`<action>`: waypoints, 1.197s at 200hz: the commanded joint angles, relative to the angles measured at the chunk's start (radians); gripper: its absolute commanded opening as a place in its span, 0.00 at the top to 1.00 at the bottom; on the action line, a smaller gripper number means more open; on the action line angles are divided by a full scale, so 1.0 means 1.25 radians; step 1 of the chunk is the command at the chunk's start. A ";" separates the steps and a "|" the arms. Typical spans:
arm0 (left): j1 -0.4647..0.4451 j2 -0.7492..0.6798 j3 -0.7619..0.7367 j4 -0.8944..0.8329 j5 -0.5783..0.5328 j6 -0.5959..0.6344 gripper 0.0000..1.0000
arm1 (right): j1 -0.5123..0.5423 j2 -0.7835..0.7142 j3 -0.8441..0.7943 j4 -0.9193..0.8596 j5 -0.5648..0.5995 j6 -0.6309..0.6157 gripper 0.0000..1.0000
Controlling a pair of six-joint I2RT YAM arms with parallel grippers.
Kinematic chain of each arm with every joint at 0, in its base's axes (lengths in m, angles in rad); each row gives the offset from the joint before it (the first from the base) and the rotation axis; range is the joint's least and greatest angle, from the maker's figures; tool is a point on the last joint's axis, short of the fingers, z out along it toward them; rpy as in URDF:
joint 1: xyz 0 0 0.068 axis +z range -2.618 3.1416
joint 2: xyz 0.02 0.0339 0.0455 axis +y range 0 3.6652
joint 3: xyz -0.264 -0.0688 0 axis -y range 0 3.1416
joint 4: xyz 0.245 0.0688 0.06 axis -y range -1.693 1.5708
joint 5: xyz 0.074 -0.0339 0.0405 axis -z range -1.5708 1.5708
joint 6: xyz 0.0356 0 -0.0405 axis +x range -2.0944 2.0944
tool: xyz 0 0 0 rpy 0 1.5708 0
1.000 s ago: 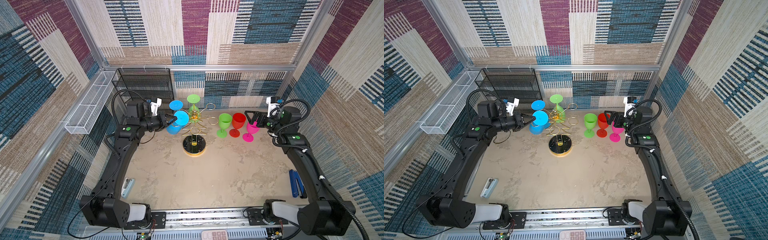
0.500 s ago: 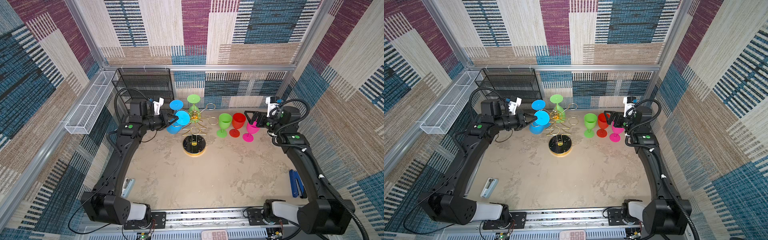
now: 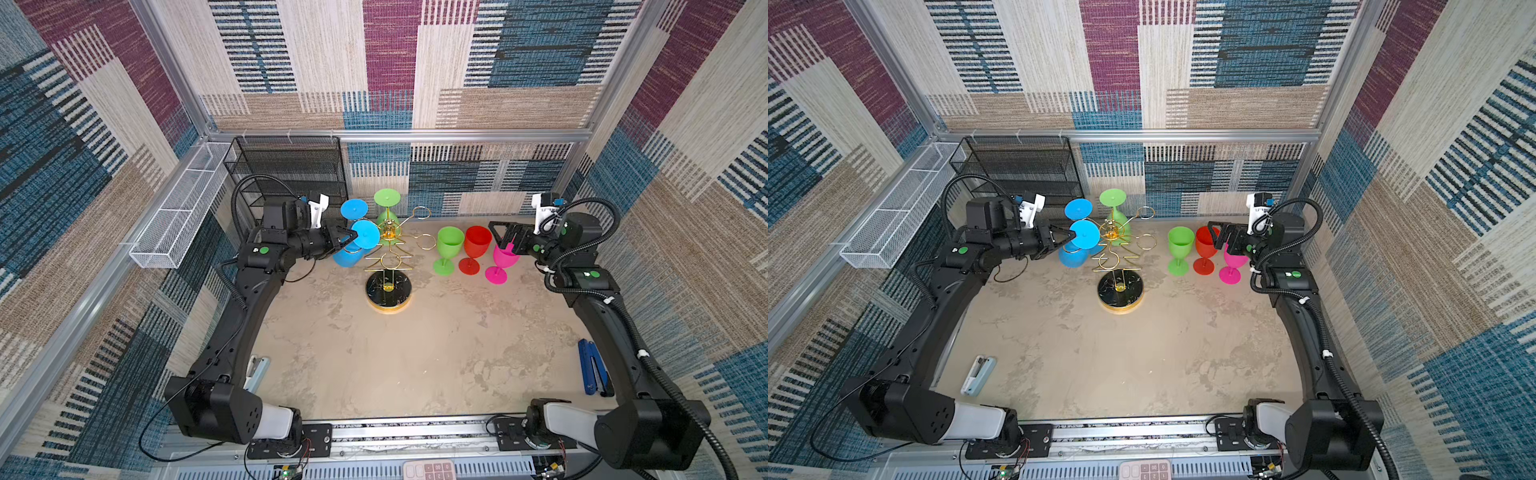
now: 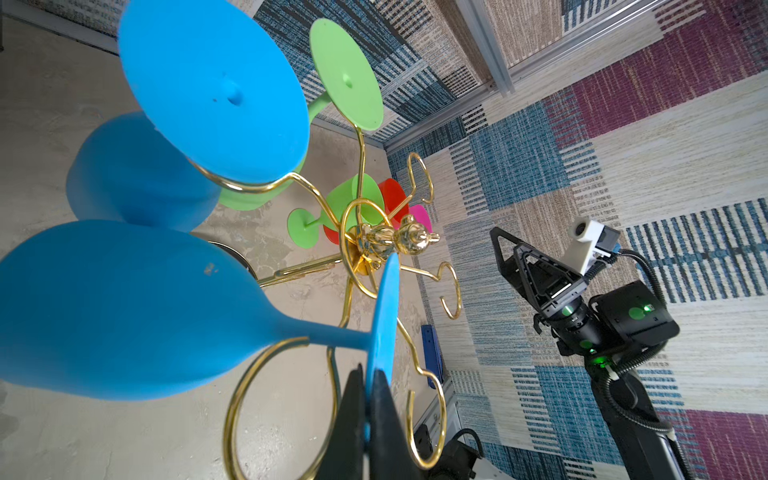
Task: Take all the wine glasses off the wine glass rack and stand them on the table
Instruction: 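Slide the blue glass off the hook and lift it clear with the left gripper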
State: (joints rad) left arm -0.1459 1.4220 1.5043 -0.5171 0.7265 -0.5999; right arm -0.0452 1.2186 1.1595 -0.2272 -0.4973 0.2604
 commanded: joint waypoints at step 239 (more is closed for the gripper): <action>0.258 -0.118 -0.043 0.089 0.071 -0.041 1.00 | 0.001 -0.030 0.004 0.007 0.005 -0.019 0.01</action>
State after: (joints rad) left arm 0.1230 1.3033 1.4349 -0.4416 0.7338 -0.6308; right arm -0.0452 1.1870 1.1591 -0.2340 -0.4877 0.2447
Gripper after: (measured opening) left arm 0.055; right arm 0.992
